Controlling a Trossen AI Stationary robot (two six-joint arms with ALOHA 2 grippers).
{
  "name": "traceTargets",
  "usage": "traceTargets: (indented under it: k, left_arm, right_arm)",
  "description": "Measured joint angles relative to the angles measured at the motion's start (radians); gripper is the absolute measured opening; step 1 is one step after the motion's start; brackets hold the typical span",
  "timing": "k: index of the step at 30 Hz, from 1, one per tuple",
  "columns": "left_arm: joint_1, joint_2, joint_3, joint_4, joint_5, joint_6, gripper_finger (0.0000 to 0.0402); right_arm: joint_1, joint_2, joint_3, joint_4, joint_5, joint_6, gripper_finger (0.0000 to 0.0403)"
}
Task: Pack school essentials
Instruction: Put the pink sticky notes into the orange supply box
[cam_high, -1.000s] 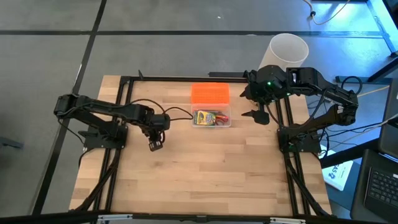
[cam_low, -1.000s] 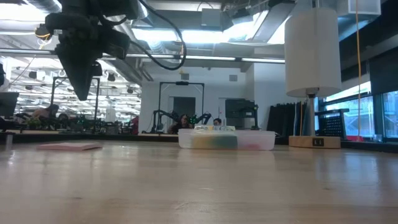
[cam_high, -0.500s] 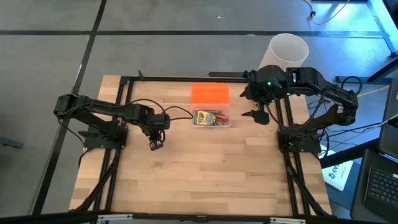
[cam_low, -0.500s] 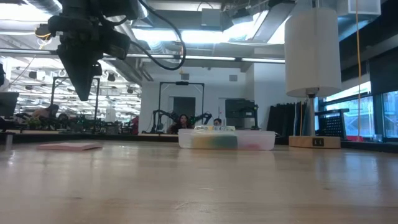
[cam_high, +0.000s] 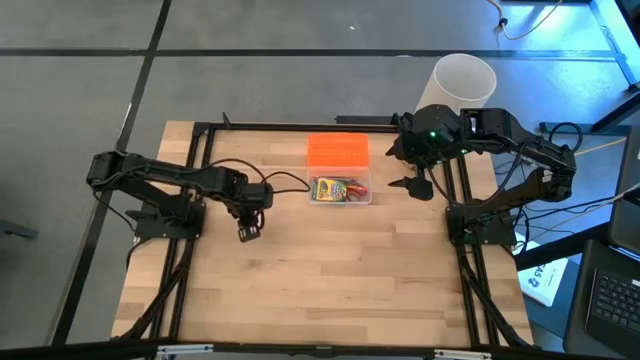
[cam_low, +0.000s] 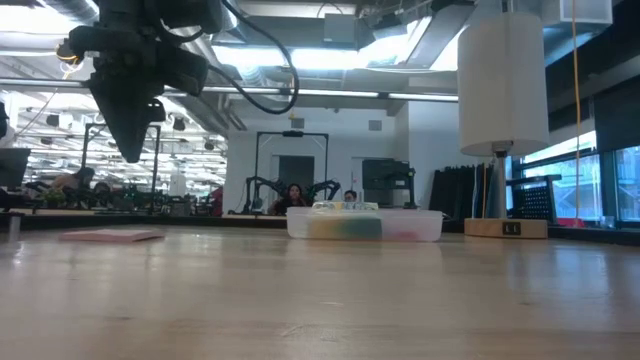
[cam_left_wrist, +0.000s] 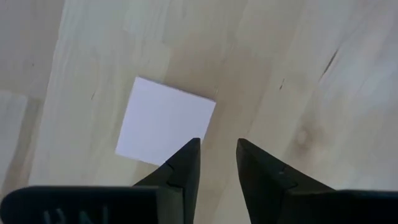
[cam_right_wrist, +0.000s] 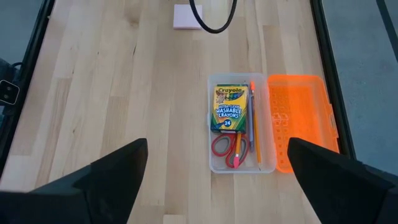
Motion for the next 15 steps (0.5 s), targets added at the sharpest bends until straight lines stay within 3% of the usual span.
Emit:
traceTargets:
  k: [6, 15]
  left_arm:
    - [0.0, 0.0, 0.0, -0.001, -0.004, 0.054, 0.0141]
    - [0.034, 0.001, 0.0, -0.002, -0.004, 0.07, 0.0263]
  right_arm:
    - [0.0, 0.0, 0.0, 0.0, 0.0, 0.0, 0.0385]
    - [0.0, 0.0, 0.0, 0.0, 0.0, 0.0, 0.0385]
